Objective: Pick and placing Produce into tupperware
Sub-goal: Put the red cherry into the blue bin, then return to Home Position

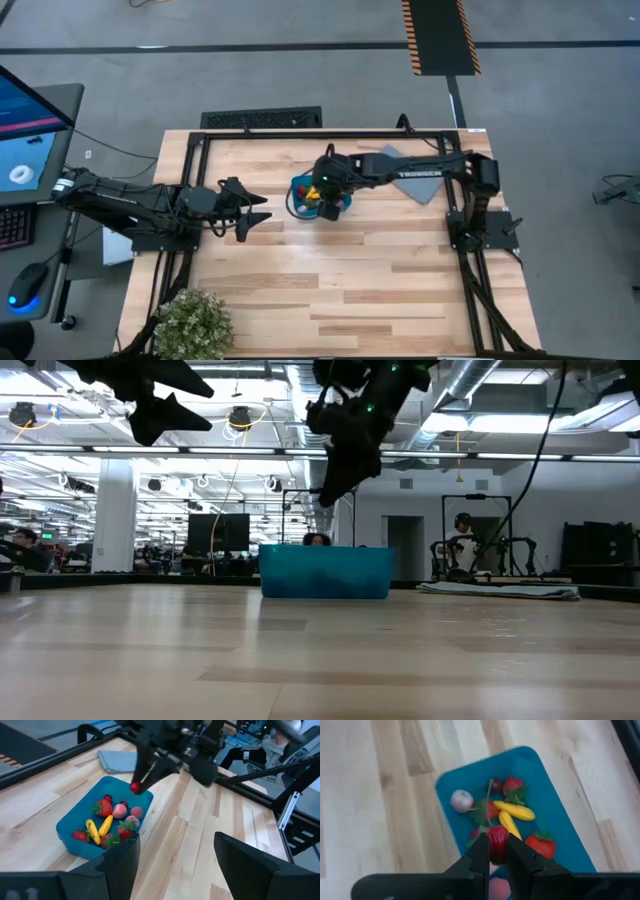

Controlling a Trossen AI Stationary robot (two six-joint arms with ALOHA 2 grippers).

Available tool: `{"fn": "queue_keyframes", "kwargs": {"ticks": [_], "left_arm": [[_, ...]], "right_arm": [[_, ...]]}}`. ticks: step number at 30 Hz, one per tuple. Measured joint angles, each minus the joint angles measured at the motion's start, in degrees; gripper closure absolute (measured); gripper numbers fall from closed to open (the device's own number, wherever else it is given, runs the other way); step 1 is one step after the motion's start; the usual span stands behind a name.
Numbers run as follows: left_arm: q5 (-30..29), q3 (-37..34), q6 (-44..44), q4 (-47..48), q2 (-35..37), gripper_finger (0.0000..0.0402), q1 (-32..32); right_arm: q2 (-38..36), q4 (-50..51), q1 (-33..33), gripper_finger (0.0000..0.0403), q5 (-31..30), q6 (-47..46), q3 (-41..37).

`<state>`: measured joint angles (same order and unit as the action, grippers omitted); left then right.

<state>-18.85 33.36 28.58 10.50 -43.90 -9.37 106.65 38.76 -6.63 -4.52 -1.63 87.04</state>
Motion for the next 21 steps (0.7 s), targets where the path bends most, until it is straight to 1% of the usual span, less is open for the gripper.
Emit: {"fn": "queue_keyframes", "kwargs": {"ticks": [5, 7, 12, 17, 21], "left_arm": [[0.1, 0.0, 0.0, 0.3, 0.0, 0.0157, 0.0], [0.1, 0.0, 0.0, 0.3, 0.0, 0.0157, 0.0], [-0.1, 0.0, 0.0, 0.4, 0.0, 0.0157, 0.0], [-0.1, 0.0, 0.0, 0.6, 0.0, 0.0157, 0.0], [-0.1, 0.0, 0.0, 0.6, 0.0, 0.0157, 0.0]], "right_arm": [[1.4, -0.1, -2.5, 0.0332, 1.7, -1.3, 0.6], [1.4, 0.4, -3.3, 0.0324, 2.9, -1.4, 0.6], [1.3, -0.2, -4.3, 0.0293, 3.1, -2.3, 0.6], [1.3, 0.2, -4.9, 0.0249, 4.8, -2.9, 0.6], [1.3, 0.2, -4.8, 0.0199, 5.8, -3.5, 0.6]]}}
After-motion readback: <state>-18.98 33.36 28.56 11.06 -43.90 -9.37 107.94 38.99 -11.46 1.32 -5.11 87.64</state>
